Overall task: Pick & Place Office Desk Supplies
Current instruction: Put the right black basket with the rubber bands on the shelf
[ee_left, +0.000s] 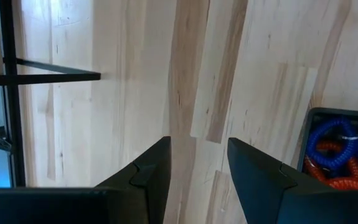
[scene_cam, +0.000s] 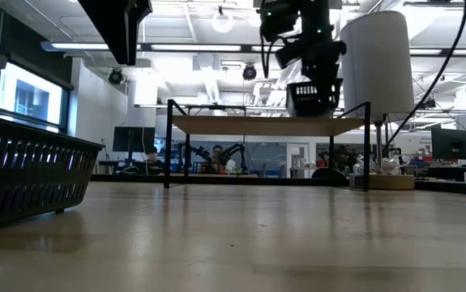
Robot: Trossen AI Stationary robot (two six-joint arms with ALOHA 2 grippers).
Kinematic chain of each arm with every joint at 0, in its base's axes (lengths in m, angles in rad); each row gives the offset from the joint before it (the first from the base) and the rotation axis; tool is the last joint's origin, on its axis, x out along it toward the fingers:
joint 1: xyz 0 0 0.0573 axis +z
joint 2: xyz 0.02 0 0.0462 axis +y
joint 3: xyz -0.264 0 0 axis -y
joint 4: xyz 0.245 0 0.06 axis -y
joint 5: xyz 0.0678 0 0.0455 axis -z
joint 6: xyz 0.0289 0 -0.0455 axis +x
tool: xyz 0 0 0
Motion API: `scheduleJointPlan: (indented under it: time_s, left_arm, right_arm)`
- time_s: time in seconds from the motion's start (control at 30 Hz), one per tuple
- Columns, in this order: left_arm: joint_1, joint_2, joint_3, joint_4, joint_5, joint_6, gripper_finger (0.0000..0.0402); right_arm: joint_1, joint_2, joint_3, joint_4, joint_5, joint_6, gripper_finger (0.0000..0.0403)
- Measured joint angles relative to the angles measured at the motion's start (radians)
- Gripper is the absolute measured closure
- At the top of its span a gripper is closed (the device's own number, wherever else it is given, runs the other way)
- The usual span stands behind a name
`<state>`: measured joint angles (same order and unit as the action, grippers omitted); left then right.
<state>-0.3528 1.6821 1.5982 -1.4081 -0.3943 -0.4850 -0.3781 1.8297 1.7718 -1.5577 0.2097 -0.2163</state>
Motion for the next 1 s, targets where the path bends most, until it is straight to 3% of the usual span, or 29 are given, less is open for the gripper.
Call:
scheduleJointPlan:
  time_s: [0.4,1.0]
  left_arm:
    - [0.012,0.000,0.000,0.036,0.001,0.010,0.0252]
    - [0.010,0.000,0.000,0.048,0.004,-0.001,0.0252]
  right_arm:
    - [-0.018,-0.021,-0.084,0.042,0.019,-0.019,0.0400]
    - [-0.008,-0.021,-0.086,-0.010,0.019,-0.016,0.0397]
